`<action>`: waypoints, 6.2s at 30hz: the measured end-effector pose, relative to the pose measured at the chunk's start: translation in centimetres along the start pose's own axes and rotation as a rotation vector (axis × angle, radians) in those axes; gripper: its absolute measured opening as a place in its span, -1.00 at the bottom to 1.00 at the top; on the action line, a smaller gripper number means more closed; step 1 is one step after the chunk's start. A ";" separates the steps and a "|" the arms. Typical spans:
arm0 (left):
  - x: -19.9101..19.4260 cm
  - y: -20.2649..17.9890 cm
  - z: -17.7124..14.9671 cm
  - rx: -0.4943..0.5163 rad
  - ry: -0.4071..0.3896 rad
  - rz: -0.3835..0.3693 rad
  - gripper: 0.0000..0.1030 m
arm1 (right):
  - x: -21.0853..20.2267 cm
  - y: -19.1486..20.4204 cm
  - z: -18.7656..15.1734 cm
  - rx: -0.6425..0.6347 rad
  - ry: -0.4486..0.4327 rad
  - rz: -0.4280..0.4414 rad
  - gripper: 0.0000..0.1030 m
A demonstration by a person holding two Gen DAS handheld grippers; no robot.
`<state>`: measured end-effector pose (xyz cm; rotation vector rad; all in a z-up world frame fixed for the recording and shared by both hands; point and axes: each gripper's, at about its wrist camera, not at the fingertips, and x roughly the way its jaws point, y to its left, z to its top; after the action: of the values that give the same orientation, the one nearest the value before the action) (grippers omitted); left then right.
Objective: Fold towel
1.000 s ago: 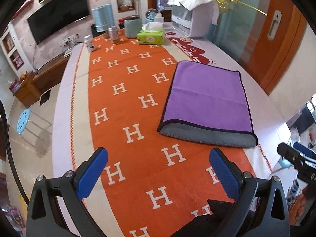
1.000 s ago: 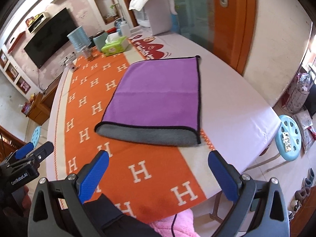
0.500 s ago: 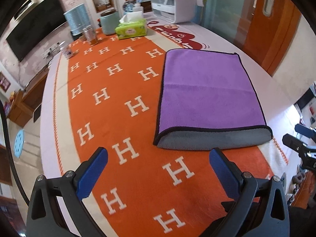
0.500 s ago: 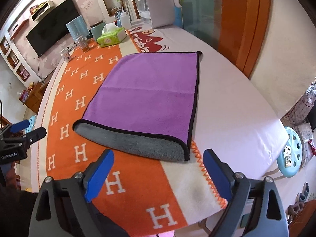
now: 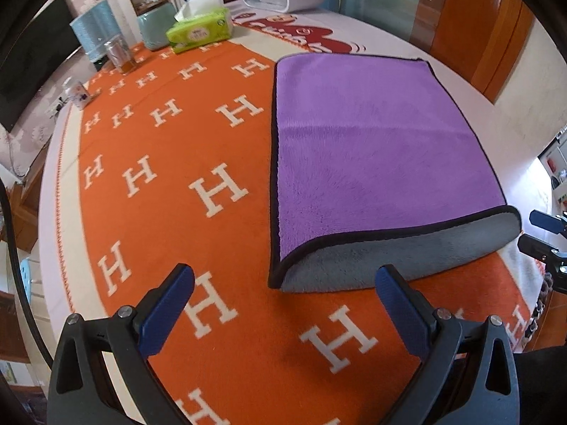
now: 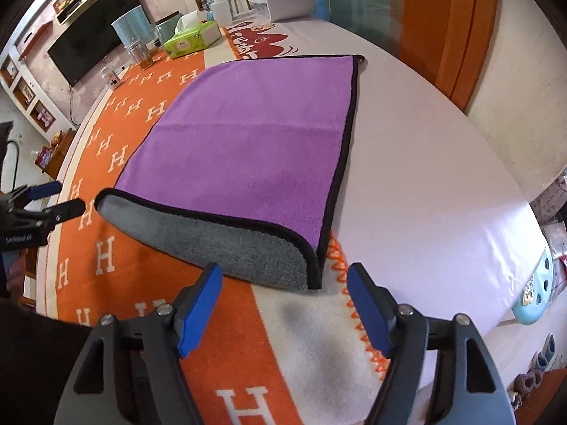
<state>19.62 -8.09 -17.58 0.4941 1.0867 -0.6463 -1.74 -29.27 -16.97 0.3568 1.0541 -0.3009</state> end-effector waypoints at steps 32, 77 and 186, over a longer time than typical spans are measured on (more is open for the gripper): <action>3.2 0.2 0.3 -0.033 0.104 -0.135 -0.41 | 1.6 -1.0 -0.5 -0.072 -0.020 0.079 -0.35; -1.1 0.8 8.2 -0.006 0.049 -0.075 -0.93 | -1.6 -1.6 6.7 -0.178 -0.065 0.070 -0.94; -21.2 -2.4 -13.2 -0.703 -0.065 0.081 0.73 | -13.9 10.9 0.2 -0.343 0.080 0.256 0.80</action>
<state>2.76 3.81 -3.39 -0.0919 1.1435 -0.1776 -3.56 -18.59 -3.04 0.1920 1.1021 0.1250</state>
